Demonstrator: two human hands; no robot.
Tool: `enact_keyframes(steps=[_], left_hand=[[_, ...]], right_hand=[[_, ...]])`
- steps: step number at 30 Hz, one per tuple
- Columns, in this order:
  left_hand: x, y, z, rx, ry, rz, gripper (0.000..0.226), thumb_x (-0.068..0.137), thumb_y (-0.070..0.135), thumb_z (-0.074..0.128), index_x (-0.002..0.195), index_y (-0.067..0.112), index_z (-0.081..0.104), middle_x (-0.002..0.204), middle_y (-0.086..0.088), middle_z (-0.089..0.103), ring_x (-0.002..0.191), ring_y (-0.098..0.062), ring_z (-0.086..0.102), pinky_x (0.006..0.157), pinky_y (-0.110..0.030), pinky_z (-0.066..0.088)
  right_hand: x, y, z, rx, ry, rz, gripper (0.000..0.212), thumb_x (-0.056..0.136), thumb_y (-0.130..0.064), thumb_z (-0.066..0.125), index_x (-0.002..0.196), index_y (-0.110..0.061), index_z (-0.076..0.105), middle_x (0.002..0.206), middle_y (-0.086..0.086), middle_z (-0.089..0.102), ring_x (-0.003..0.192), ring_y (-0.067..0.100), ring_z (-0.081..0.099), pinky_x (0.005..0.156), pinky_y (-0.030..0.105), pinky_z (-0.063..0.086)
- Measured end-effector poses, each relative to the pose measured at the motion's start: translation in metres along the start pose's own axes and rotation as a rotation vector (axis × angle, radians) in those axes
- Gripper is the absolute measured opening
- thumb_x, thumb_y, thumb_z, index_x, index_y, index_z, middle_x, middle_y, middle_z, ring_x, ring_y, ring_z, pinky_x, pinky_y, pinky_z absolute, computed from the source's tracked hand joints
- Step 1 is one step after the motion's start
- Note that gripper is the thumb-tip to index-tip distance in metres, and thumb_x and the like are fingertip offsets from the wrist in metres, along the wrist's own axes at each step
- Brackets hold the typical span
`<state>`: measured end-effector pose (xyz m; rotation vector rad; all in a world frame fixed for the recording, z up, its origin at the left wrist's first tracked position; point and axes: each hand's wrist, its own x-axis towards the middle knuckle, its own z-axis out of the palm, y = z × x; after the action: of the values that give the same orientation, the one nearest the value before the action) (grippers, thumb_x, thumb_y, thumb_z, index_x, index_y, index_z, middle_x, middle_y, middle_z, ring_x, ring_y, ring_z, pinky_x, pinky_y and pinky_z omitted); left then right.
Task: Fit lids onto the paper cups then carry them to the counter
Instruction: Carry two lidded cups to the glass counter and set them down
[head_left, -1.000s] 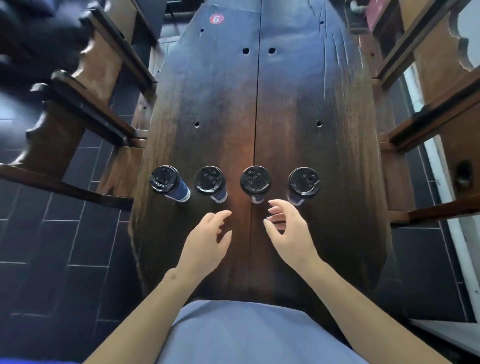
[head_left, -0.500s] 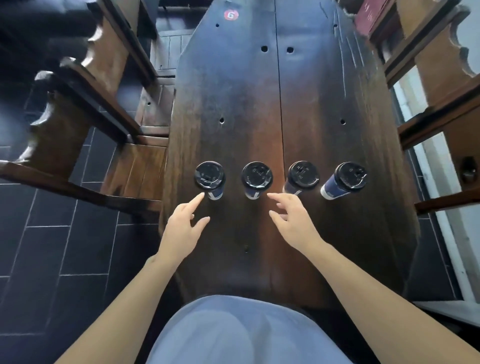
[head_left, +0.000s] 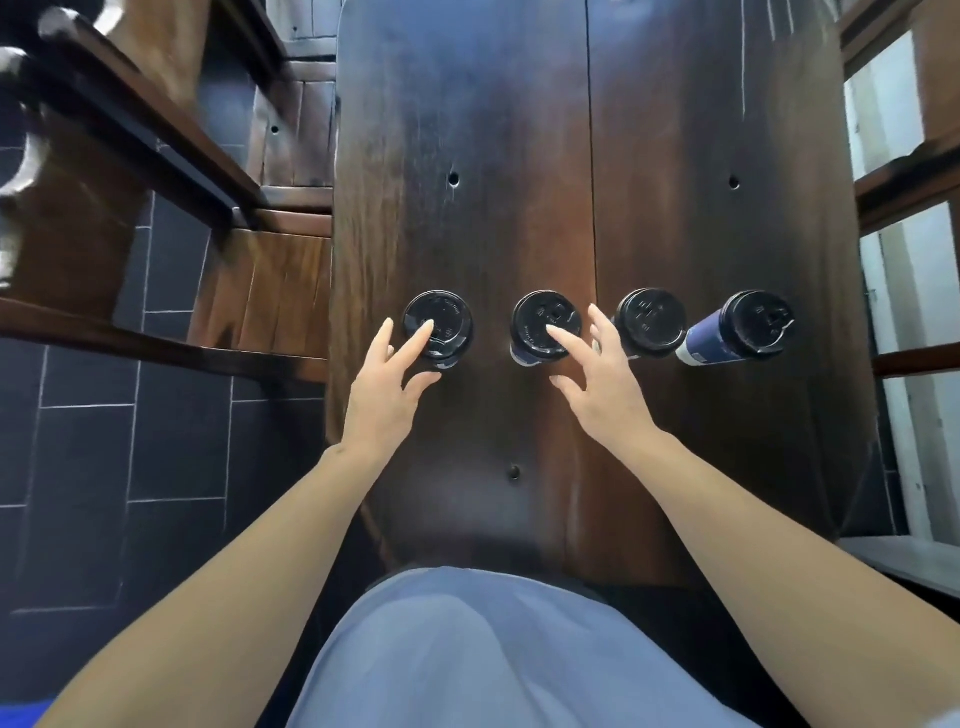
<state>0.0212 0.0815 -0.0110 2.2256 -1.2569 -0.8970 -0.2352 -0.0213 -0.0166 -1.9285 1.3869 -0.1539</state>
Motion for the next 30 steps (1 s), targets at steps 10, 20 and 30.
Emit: enact_keyframes(steps=[10,20,30], left_hand=[[0.058,-0.004,0.002,0.006,0.058,0.079,0.06,0.096,0.018,0.074,0.152,0.025,0.053,0.165,-0.012,0.039,0.144,-0.031,0.05,0.116,-0.04,0.041],[0.122,-0.002,0.011,-0.121,-0.031,0.097,0.073,0.089,0.01,0.081,0.15,0.024,0.045,0.164,-0.003,0.038,0.148,-0.022,0.041,0.116,-0.042,0.047],[0.141,0.002,0.017,-0.329,-0.004,-0.009,0.073,0.086,0.01,0.084,0.148,0.022,0.046,0.152,0.004,0.05,0.134,-0.007,0.05,0.102,-0.016,0.051]], right_hand=[[0.055,0.001,0.008,-0.005,0.026,-0.104,0.069,0.091,-0.016,0.077,0.151,-0.032,0.046,0.162,0.003,0.026,0.144,0.024,0.04,0.122,0.038,0.035],[0.113,-0.008,0.014,0.127,0.025,-0.072,0.074,0.081,-0.015,0.086,0.144,-0.02,0.048,0.154,0.008,0.037,0.135,0.018,0.047,0.109,0.021,0.042],[0.145,-0.009,0.015,0.289,-0.02,0.039,0.078,0.086,-0.017,0.082,0.148,-0.028,0.036,0.149,0.004,0.041,0.133,0.016,0.049,0.109,0.035,0.051]])
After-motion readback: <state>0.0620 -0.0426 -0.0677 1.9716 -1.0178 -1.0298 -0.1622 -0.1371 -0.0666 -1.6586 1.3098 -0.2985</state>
